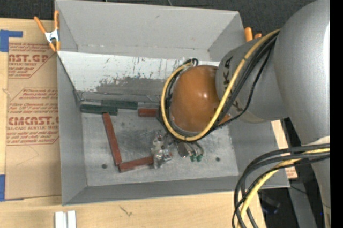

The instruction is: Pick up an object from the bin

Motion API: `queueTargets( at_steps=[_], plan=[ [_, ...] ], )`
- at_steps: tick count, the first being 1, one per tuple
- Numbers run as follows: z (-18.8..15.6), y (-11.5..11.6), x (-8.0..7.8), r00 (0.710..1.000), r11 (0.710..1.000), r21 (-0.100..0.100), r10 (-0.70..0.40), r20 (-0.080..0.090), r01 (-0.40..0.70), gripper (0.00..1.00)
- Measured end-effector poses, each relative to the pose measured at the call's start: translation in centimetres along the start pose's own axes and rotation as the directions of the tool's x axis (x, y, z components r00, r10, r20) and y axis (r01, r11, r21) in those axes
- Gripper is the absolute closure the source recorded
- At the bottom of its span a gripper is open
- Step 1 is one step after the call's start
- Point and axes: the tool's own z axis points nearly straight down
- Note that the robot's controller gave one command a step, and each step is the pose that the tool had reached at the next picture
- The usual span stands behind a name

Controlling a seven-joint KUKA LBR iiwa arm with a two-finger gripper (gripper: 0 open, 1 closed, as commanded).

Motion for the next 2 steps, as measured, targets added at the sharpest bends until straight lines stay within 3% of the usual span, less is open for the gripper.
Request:
queueTargets(
  at_steps=[1, 2],
  plan=[
    [0.0, 0.0, 0.0, 1.000, 1.000, 0.000, 0.000, 0.000, 0.000, 1.00],
    [-16.6, 0.2, -0.2, 0.998, 0.998, 0.002, -0.069, 0.010, 0.069, 1.00]
  ],
)
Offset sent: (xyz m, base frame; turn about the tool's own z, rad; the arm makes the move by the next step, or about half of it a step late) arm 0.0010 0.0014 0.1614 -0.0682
